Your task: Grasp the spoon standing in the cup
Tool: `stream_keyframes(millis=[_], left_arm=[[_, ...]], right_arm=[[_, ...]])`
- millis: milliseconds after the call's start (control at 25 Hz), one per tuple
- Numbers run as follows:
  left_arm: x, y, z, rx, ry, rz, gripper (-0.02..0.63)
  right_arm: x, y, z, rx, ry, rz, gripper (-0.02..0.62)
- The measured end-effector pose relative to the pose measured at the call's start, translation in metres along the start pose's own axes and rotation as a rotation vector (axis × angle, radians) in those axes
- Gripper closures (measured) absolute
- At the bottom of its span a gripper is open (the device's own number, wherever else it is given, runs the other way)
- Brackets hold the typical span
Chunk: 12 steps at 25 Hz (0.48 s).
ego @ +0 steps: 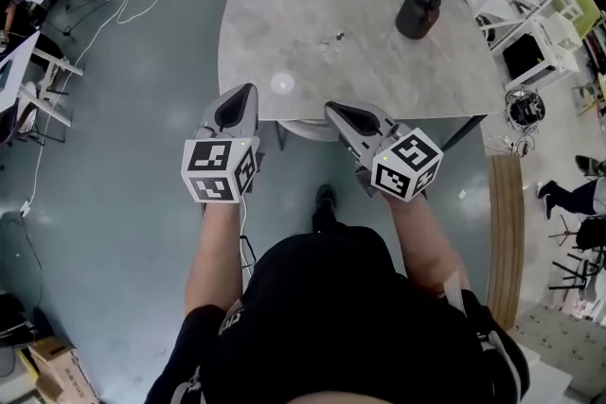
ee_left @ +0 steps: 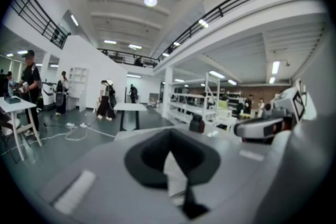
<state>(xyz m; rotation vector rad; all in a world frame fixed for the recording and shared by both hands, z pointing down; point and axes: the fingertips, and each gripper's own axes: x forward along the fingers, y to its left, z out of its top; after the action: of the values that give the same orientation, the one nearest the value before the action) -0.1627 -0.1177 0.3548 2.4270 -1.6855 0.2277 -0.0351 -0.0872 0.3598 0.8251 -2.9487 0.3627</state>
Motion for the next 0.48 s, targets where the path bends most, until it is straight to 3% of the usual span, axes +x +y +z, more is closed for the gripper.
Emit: stream_keyframes(millis=[280,480], left_arm=[[0.068,-0.012,0.003,0.008,0.053,-0.011,0.597],[0.094,-0.014,0.024,0.027,0.043,0.014,0.597]], right_arm=[[0.008,-0.073,0.002,0.058,-0.003,0.010,0.600],[0.006,-0.105,0.013,0.064,-0.026,0.025,0.600]])
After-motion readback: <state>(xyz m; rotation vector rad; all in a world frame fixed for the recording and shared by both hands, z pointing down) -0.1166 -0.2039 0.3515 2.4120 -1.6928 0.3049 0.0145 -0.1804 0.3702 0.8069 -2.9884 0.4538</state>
